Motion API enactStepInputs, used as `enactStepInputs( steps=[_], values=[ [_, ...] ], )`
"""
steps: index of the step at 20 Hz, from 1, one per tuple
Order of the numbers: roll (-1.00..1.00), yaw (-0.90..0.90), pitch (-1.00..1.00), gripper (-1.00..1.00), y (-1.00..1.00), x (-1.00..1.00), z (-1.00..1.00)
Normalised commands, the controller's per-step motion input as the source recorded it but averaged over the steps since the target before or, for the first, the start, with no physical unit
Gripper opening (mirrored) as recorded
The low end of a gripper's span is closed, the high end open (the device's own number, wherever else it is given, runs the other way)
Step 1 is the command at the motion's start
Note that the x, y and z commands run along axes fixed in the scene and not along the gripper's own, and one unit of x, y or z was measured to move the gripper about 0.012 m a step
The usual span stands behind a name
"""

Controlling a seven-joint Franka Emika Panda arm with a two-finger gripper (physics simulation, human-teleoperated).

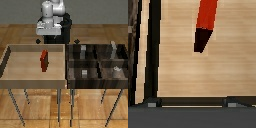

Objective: Place the box of cereal into the appropriate compartment.

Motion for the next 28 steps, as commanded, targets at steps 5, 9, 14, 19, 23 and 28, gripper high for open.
enactStepInputs(
  steps=[5, 9, 14, 19, 23, 28],
  values=[
    [0.0, 0.0, 0.0, 1.0, -0.2, 0.4, 0.0],
    [0.0, 0.0, 0.0, 1.0, 0.0, 1.0, 0.0],
    [0.0, 0.0, 0.0, 1.0, 0.0, 1.0, 0.0],
    [0.0, 0.0, 0.0, 1.0, 0.0, 0.4, 0.0],
    [0.0, 0.0, 0.0, 1.0, -0.25, 0.0, 0.0],
    [0.0, 0.0, 0.0, 1.0, 0.2, 0.0, 0.0]
  ],
)
